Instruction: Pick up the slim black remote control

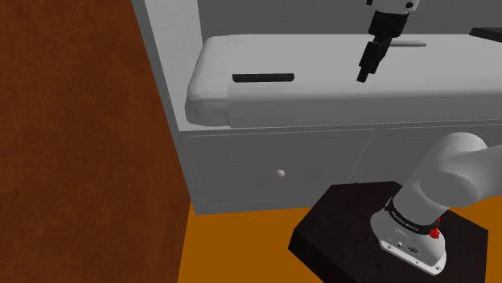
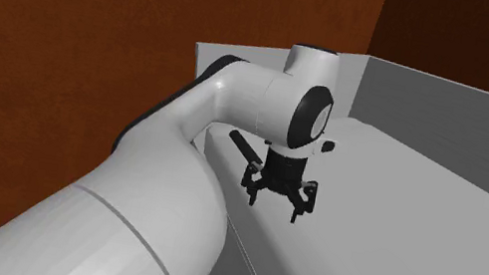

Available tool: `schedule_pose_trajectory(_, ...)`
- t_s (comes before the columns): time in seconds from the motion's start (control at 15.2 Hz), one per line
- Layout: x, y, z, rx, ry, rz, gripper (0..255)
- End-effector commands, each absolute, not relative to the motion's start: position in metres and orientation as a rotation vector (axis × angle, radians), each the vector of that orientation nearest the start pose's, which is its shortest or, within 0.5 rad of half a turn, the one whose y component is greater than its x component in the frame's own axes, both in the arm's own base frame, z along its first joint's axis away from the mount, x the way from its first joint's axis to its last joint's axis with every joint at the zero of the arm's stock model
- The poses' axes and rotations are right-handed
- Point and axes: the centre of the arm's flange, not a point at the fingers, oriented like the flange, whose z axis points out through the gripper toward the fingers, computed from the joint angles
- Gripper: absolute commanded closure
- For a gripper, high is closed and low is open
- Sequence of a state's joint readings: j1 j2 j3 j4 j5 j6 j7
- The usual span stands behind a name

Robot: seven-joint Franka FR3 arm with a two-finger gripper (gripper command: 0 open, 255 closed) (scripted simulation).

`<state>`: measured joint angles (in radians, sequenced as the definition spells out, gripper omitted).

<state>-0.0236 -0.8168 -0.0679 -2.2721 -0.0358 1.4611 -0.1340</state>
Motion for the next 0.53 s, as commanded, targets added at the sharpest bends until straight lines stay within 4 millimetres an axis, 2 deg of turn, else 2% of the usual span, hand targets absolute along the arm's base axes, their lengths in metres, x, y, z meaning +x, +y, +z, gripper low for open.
schedule_pose_trajectory(0.0,0.285,-0.039,0.628,-3.127,-0.093,-0.009,0)
schedule_pose_trajectory(0.46,0.373,-0.007,0.635,-3.076,-0.453,0.014,0)
